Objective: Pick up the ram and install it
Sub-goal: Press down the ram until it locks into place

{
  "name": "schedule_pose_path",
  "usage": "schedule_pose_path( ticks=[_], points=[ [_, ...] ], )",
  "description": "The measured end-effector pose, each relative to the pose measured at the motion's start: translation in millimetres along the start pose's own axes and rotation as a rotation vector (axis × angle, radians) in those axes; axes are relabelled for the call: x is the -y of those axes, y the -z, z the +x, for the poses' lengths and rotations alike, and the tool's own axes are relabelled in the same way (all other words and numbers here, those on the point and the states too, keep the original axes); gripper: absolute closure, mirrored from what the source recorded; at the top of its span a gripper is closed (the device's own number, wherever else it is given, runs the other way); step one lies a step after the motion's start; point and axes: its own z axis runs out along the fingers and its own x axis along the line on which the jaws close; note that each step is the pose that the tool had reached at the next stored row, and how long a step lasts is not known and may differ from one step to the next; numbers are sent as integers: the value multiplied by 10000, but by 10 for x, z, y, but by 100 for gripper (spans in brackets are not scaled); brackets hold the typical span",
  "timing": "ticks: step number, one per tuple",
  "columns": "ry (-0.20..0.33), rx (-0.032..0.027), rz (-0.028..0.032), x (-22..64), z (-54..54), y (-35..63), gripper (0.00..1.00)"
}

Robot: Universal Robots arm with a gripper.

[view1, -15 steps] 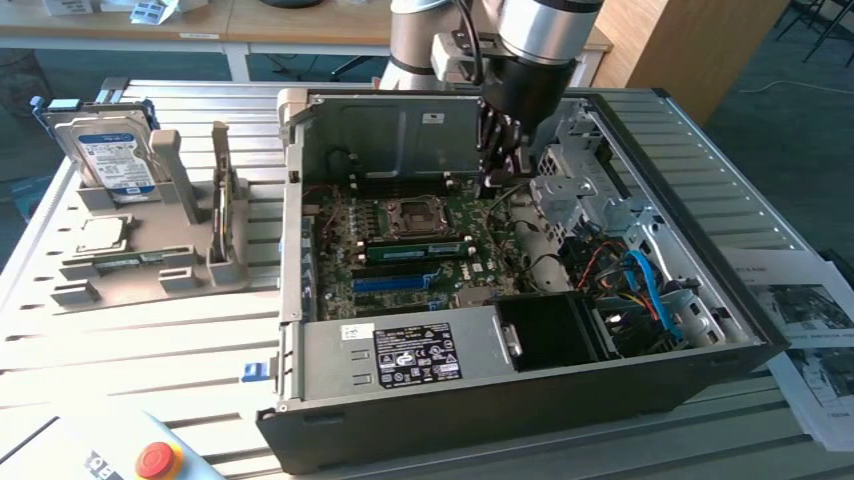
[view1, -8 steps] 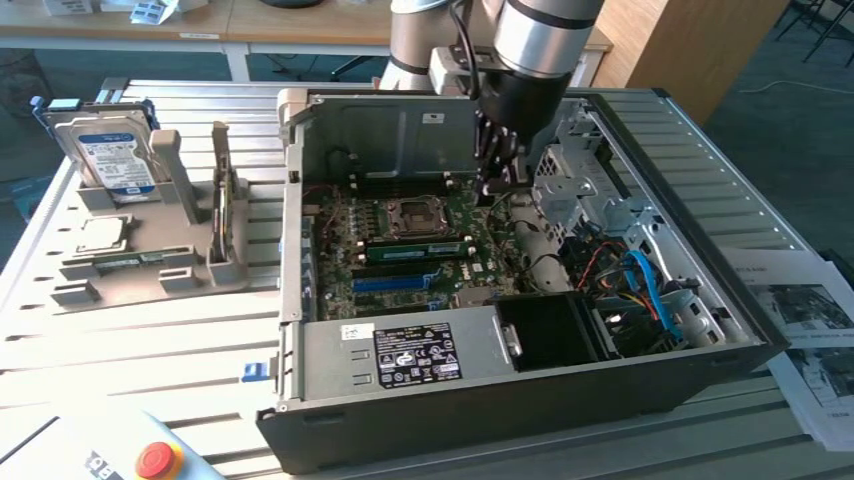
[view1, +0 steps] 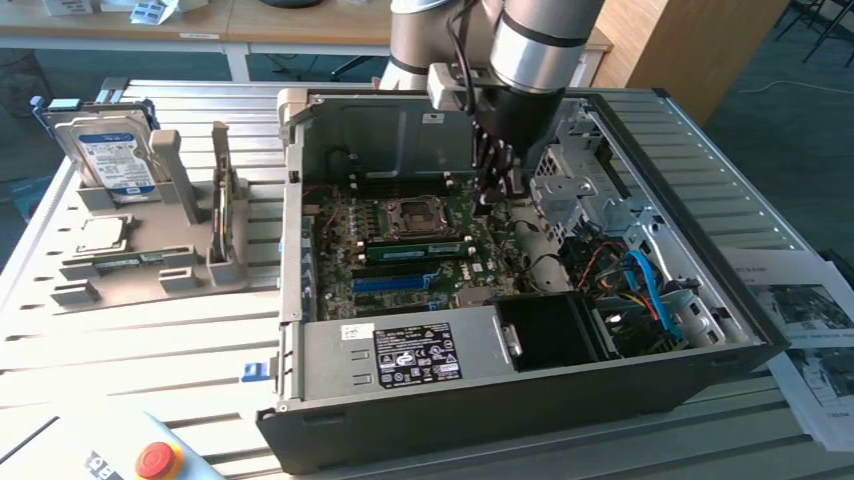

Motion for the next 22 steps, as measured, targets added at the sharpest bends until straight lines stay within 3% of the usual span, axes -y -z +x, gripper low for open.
schedule_pose_path(
  ticks=[22],
  points=[
    [-29,0,19,2,2,-373,90]
  ],
)
